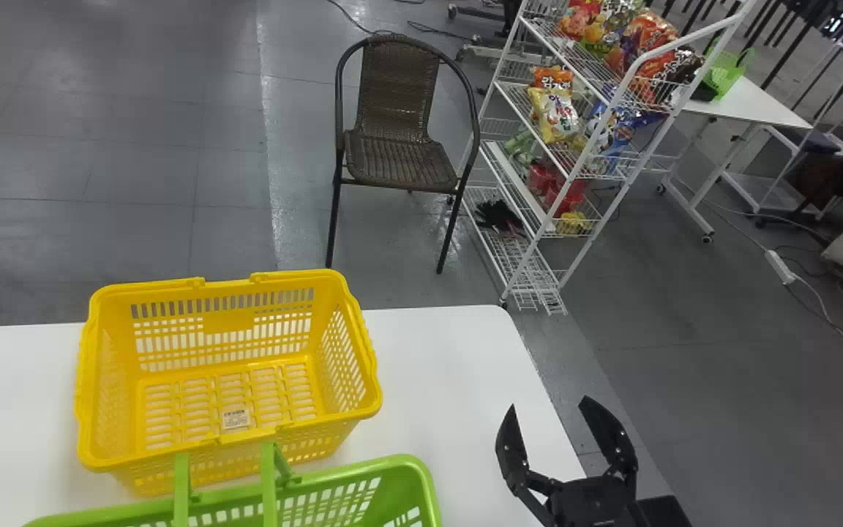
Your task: Grasp handle with right gripper to insert into left gripper then lift and swing left to center
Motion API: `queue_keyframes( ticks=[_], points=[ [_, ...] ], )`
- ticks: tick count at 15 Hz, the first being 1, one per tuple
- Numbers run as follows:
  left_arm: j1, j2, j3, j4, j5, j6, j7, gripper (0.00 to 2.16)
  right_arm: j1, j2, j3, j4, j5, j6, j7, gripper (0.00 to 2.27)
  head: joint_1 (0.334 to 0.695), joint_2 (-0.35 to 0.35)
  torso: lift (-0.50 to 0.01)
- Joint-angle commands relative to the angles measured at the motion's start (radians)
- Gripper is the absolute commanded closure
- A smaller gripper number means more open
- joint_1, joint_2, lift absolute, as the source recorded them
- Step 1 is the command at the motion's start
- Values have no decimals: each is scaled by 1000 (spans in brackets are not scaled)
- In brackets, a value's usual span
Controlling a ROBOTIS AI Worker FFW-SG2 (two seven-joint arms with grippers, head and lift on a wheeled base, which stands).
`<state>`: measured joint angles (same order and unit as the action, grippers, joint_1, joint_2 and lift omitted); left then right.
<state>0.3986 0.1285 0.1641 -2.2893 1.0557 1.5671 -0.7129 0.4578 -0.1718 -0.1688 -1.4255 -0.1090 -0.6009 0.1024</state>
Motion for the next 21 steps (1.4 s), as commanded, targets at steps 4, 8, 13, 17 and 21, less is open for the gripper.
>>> queue_keyframes(
  ticks=[4, 8, 13, 17, 21],
  points=[
    [-21, 2, -5, 19, 6, 4, -3, 2064, 5, 1, 17, -7, 6, 2, -1, 16, 695, -350, 0],
    [-21, 3, -5, 21, 7, 4, -10, 2064, 10, 1, 17, -21, 6, 11, -1, 16, 695, -350, 0],
    [-18, 8, -3, 19, 15, 4, -17, 2064, 19, 3, 22, -42, 6, 30, -3, 16, 695, -350, 0],
    [-12, 8, -3, 17, 13, 4, -17, 2064, 18, 3, 23, -47, 6, 33, -3, 16, 695, -350, 0],
    [-12, 6, -5, 16, 13, 4, -22, 2064, 13, 3, 23, -50, 5, 36, -4, 16, 695, -350, 0]
  ],
)
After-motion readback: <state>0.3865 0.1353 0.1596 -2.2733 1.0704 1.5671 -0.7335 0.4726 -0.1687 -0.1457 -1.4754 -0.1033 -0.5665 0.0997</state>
